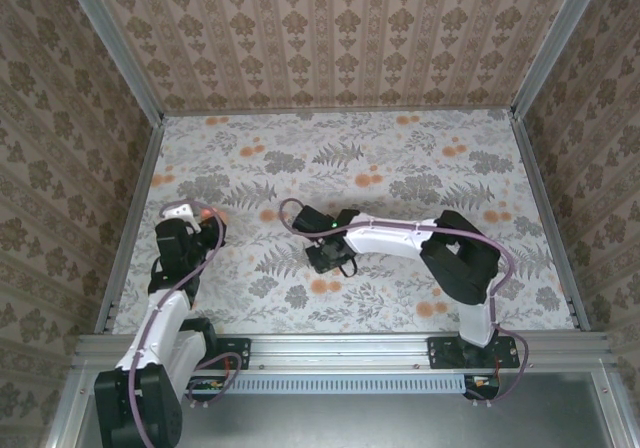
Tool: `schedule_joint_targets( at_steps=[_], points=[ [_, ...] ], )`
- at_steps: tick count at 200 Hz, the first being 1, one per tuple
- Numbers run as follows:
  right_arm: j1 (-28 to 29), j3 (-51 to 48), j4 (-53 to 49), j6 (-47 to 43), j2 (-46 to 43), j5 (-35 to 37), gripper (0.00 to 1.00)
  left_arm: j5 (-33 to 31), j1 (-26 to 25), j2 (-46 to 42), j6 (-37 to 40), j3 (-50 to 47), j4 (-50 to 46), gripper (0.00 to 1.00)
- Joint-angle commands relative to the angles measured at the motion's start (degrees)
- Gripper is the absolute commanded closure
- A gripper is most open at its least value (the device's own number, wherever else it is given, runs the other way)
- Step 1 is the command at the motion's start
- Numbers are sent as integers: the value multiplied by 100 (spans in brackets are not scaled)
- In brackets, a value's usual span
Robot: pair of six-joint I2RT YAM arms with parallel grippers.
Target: Insert the wireless bluetooth earbuds into the charging case
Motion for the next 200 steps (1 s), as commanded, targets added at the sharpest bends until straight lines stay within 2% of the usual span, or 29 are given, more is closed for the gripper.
schedule_joint_targets(
  at_steps=[1, 66, 82, 102, 131, 154, 169, 200],
  points=[
    [10, -499, 236, 1011, -413, 184, 75, 163, -98, 116, 19, 153, 191, 90],
    [157, -1173, 139, 1799, -819, 313, 73, 262, -321, 517, -37, 212, 456, 90],
    [177, -1101, 58, 1764, -797, 310, 61, 286, -355, 579, -32, 212, 477, 90],
    [177, -862, -137, 1516, -856, 388, 51, 334, -418, 607, 55, 236, 487, 90],
    [75, -425, -513, 985, -1037, 313, 46, 536, -488, 621, 178, 217, 534, 89],
    [-207, -178, -865, 493, -1169, -295, 45, 697, -546, 621, 217, 147, 578, 90],
    [-406, 154, -1382, -109, -1078, -867, 46, 726, -598, 589, 247, 60, 645, 90],
    [-544, 1006, -2595, -1907, -719, -842, 47, 737, -651, 536, 245, 0, 604, 89]
  ],
)
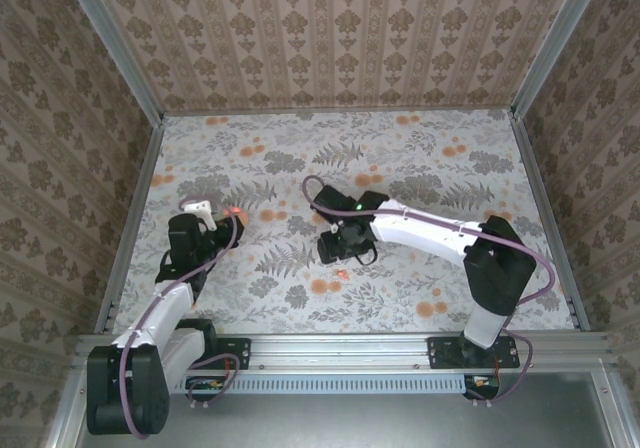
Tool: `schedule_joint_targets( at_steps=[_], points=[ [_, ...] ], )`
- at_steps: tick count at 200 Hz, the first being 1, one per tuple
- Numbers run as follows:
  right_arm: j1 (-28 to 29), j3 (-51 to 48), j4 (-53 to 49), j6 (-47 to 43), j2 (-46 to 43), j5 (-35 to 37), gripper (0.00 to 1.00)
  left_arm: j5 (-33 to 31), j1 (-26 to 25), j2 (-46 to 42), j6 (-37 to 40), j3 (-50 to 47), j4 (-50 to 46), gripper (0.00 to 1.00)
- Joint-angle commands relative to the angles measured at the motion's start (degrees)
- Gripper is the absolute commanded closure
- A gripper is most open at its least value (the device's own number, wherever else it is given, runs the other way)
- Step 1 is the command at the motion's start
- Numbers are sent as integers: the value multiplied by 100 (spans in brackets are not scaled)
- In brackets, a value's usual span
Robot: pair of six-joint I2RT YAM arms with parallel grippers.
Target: Insert the wireless bluetooth earbuds into the charging case
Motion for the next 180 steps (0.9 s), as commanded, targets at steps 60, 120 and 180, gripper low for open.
schedule_joint_targets(
  at_steps=[60, 120, 180],
  points=[
    [-347, 1686, -2234, -2580, 1466, -657, 45, 95, -84, -267, 222, 38, -138, 89],
    [-336, 1913, -2193, -2336, 2147, -1080, 48, 32, -93, -403, 319, 65, -317, 89],
    [-292, 1728, -1973, -2223, 2355, -1120, 50, -29, -93, -416, 315, 86, -328, 89]
  ],
)
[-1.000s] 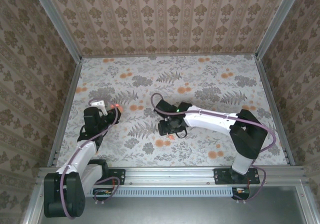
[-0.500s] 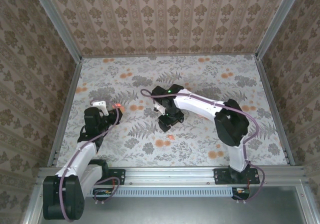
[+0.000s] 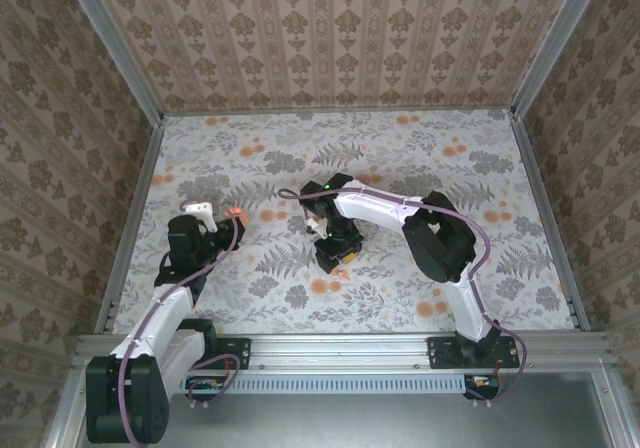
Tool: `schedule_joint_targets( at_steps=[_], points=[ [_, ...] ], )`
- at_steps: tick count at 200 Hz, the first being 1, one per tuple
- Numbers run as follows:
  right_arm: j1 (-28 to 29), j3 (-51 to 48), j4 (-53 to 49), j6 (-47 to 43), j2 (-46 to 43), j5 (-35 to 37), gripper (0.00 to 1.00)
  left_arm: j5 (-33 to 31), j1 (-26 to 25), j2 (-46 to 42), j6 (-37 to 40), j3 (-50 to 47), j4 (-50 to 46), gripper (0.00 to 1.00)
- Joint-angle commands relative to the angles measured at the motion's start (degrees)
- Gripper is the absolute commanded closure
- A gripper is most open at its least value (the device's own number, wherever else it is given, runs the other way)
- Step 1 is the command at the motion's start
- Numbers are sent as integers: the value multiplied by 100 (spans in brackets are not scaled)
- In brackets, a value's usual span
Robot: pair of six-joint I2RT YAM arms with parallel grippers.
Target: Insert the wireless bluetooth earbuds into the charging case
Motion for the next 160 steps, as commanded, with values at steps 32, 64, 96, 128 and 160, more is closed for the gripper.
schedule_joint_targets(
  at_steps=[32, 64, 96, 128, 160],
  points=[
    [51, -102, -39, 85, 212, 136, 52, -36, -32, -109, 114, 93, -63, 89],
    [65, -188, 36, 151, 278, 254, 52, -50, -38, -118, 164, 135, -116, 89],
    [61, -234, 71, 178, 309, 354, 54, -45, -44, -126, 154, 172, -154, 89],
    [64, -322, 102, 213, 307, 355, 58, -80, -46, -163, 138, 172, -184, 90],
    [64, -401, 165, 274, 258, 320, 64, -88, -49, -183, 147, 177, -206, 90]
  ],
)
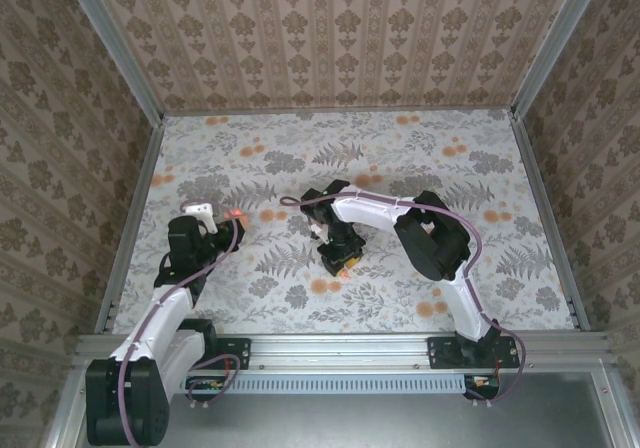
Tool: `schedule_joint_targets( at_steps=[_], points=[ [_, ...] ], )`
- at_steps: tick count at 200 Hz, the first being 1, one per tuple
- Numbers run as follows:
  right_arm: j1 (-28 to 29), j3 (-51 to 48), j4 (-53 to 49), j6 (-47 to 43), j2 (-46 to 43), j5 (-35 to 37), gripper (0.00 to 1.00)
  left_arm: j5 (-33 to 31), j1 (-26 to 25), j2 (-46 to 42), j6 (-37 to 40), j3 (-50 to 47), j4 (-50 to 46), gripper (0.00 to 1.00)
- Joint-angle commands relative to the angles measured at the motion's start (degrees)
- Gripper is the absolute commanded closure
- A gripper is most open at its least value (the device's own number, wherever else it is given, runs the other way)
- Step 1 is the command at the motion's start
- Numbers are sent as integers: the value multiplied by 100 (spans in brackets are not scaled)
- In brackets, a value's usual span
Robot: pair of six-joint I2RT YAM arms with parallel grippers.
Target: Insert the wireless bluetooth earbuds into the charging case
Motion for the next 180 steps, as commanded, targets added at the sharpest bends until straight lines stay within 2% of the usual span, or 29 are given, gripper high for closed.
schedule_joint_targets(
  at_steps=[1, 110, 150, 180],
  points=[
    [45, -194, 44, 98, 17, 40, 64, -43, -49, -107, 117, 170, -36, 90],
    [54, -440, 183, 382, -275, 48, 74, -62, -70, -41, 151, 198, -4, 90],
    [34, -722, 621, 691, -669, 228, 75, 36, -232, 131, 161, -46, 769, 90],
    [-47, -1121, 1338, 1021, -1079, 319, 75, 78, -631, 562, 482, -107, 1396, 90]
  ],
)
